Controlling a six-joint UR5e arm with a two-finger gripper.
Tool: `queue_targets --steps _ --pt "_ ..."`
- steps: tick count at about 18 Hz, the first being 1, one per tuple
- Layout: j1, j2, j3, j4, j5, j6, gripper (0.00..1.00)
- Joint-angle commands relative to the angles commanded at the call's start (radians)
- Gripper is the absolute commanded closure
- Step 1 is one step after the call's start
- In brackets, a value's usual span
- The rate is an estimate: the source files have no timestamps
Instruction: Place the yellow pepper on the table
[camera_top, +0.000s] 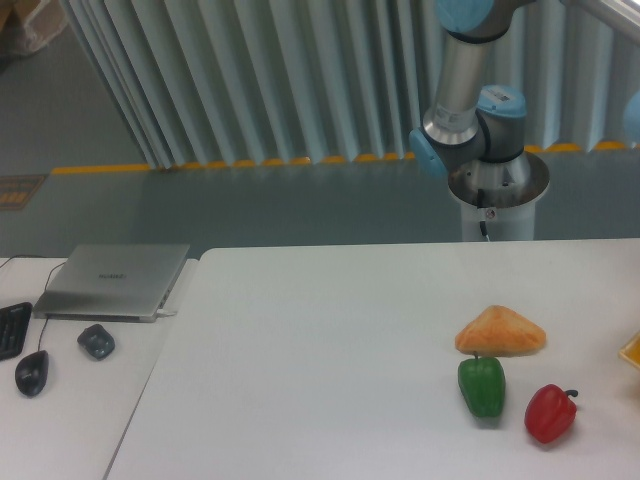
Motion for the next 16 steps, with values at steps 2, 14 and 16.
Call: queue_targets --steps 2,14,16 --pt "0.005 -0.011 -0.003 0.000 0.095 0.000 0.00" --pt "0.005 -0.037 -0.081 -0.001 0.169 0.000 0.00" --pt "0.000 -0.048 -0.081 0.000 0.177 -0.008 0.00"
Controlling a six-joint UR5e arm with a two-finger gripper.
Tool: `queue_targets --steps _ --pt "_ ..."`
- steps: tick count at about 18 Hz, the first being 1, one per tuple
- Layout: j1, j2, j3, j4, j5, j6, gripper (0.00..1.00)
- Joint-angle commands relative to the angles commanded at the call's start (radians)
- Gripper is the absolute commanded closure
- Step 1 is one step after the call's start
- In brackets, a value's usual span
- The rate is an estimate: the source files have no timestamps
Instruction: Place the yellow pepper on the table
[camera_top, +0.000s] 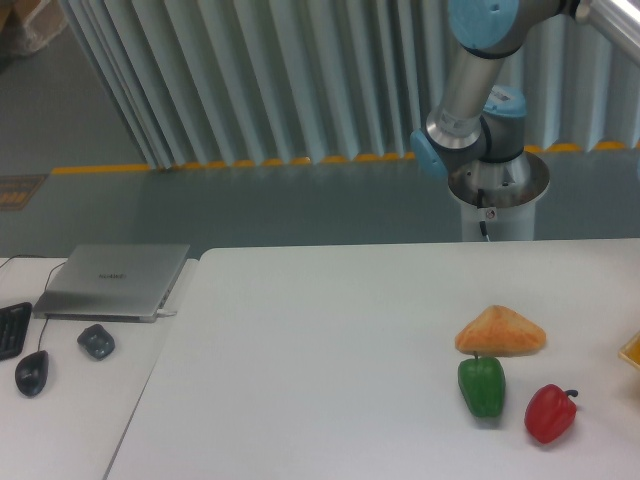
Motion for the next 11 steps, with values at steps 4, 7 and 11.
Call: queue_targets --steps 4,7,11 --pt "-0.003 -0.034 0.005 0.037 0.002 0.000 0.00" --pt "-0.002 -0.038 0.006 0.040 0.003 -0.003 0.00" --pt "-0.002 -0.040 0.006 0.044 0.003 -0.005 0.00"
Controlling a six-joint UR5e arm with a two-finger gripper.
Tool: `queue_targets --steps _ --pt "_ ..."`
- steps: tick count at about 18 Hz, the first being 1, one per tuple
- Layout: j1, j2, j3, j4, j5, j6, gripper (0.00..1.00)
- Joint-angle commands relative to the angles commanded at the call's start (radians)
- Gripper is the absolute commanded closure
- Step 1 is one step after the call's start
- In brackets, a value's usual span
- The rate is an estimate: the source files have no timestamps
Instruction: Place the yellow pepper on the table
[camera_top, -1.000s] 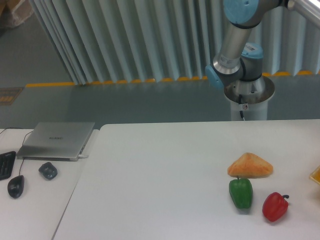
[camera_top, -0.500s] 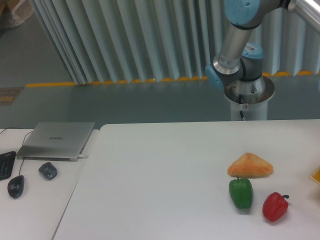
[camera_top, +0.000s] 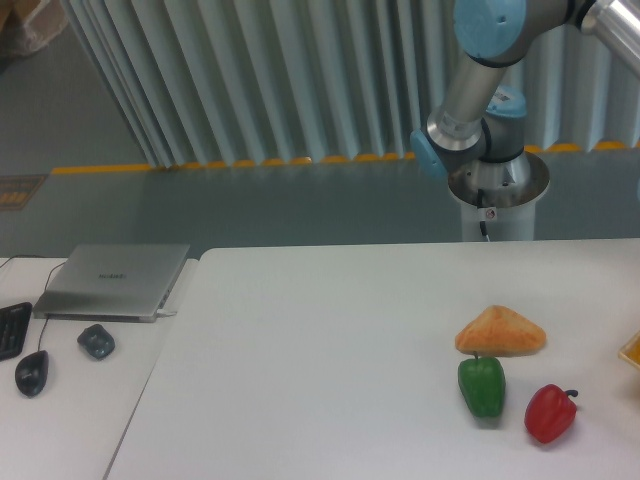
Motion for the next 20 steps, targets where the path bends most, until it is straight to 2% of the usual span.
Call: queue_targets --steps 2,5,11,14,17,18,20 --pt "0.000 -0.008 0.002 0.002 -0.002 -0.003 0.00" --pt "-0.002 -0.024 -0.005 0.043 -0.002 -0.005 0.00" --pt "-0.006 -0.032 -0.008 0.051 -0.002 0.006 0.02" --pt "-0.012 -0.029 -0.009 0.052 -0.002 0.008 0.42" --pt "-0.012 -0.026 -0.009 0.052 -0.002 0.009 0.60" --pt "-0.012 -0.025 -0.009 0.051 -0.002 0.009 0.70" --pt "-0.012 -0.015 -0.005 0.049 -0.003 0.018 0.71"
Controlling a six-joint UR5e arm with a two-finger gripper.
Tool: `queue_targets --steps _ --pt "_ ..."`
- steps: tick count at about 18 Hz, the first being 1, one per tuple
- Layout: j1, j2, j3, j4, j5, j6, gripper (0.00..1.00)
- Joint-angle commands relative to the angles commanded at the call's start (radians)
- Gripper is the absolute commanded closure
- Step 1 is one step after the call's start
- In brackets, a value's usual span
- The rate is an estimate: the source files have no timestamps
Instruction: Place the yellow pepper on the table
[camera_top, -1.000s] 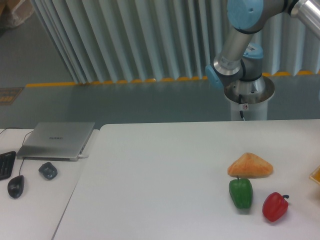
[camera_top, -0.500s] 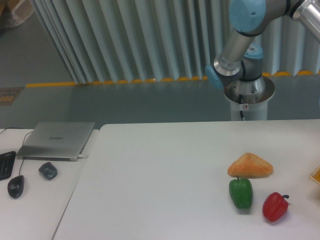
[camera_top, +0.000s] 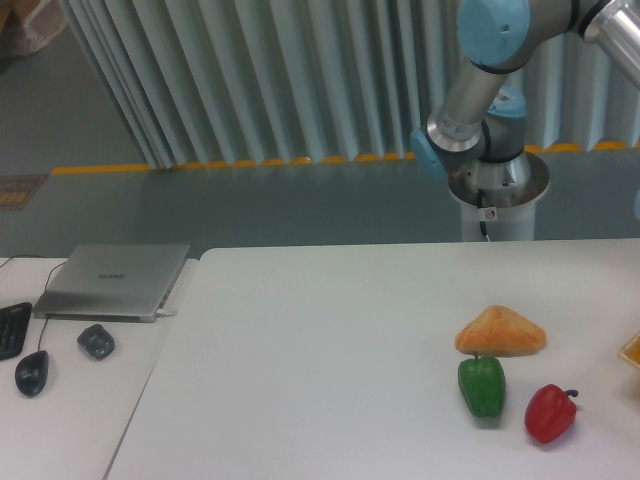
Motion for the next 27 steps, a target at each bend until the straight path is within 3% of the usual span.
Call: queue_targets --steps 2,6,8,13,17,22,27 --pt "0.000 0.031 0.000 -0.003 -0.008 0.011 0.71" --pt "-0.018 0.165 -0.029 -0.031 -0.064 -0.017 0.70" --pt "-0.037 0.198 -0.044 -0.035 -0.080 -0.026 0.70" --pt "-0.144 0.305 -0.135 -0.046 -0.153 -0.236 0.70" --pt "-0.280 0.385 -0.221 -0.067 -0.152 -0.433 0.70" --pt "-0.366 0.413 -0.287 -0.100 -0.144 -0.489 0.68" --pt "-0.365 0.350 -0.301 -0.095 -0.130 -0.482 0.67"
